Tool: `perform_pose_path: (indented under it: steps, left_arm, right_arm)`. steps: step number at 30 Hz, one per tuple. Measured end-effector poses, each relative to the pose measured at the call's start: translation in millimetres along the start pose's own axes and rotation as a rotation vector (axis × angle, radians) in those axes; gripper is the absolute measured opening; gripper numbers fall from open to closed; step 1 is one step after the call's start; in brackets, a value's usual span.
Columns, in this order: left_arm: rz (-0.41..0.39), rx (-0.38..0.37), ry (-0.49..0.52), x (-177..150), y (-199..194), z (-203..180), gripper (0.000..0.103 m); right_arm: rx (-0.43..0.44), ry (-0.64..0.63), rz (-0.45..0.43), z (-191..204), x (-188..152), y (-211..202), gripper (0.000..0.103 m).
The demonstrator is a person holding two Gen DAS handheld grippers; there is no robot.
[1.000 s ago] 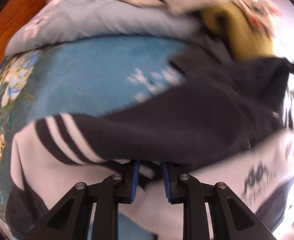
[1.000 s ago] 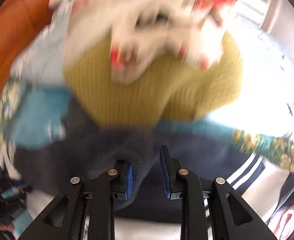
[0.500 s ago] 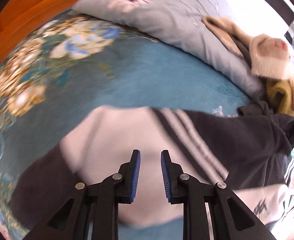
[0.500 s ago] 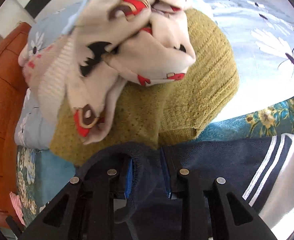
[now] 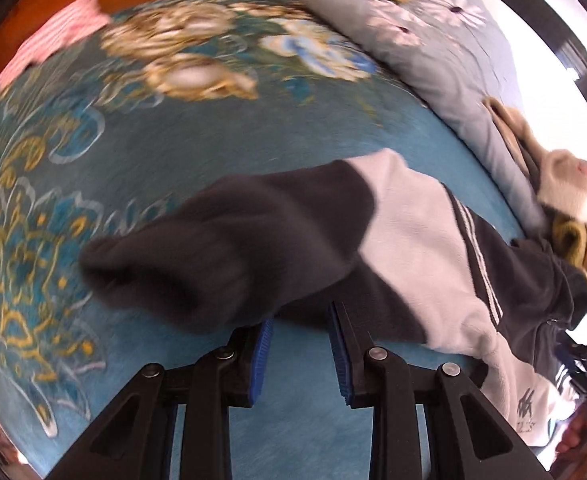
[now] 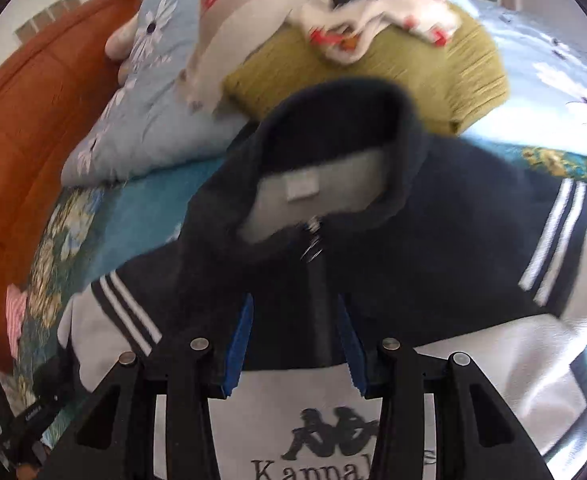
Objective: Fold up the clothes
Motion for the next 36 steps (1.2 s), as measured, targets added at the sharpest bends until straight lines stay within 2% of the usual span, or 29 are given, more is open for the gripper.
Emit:
perform_pose_path:
  steps: [4,9,12,16,19,22,25,27,28,29,32,36]
  left_arm:
    - [-0.008,-0.002,-0.065,-2,-6,23,0.031]
    - [-0.043,-0.012,-0.084,4,-14,30,0.031]
    - [-0.054,0.001,-0.088,7,-13,36,0.031]
    - [-0.069,0.007,-0.159,8,-15,55,0.032]
    - [-0.066,-0.003,-0.204,3,-18,67,0.033]
    - [-0.069,0.009,-0.192,-1,-21,74,0.036]
    - [-0.075,0.018,-0.192,-5,-24,82,0.036]
    - [-0.077,0.007,-0.215,-6,-23,88,0.036]
    - [-0.077,0.002,-0.225,-6,-22,90,0.036]
    - [-0.078,0.0,-0.228,-6,-22,92,0.036]
    - [-0.083,-0.009,-0.224,-4,-24,93,0.036]
    - [-0.078,-0.022,-0.225,1,-23,97,0.037]
  right_arm:
    - [0.004,-0.052,0.014,18,17,25,0.044]
    - [-0.051,-0.105,-0.053,30,50,23,0.044]
    - [0.036,-0.108,-0.063,36,54,0,0.044]
    - [0.088,-0.151,-0.118,36,68,-17,0.044]
    - [0.103,-0.058,-0.009,18,80,15,0.044]
    - [0.107,0.111,0.048,-6,91,43,0.044]
    - [0.174,0.21,0.082,-11,93,56,0.044]
    - [0.211,0.179,0.121,4,94,57,0.026]
    - [0.225,0.153,0.14,12,98,57,0.012]
    - [0.216,0.128,0.146,20,103,57,0.008]
    - [0.185,0.123,0.11,27,122,51,0.007]
    - [0.174,0.306,0.095,5,138,56,0.007]
Point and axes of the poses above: each gripper's, at about its wrist camera, not at the fingertips, and y roughly the way its jaws point, z to its left, x to its top, the point moved 4 cm from there along y, roughly the way its jaws point, and after that the axes turned 1 degree about -y, right-handed, at the moved point
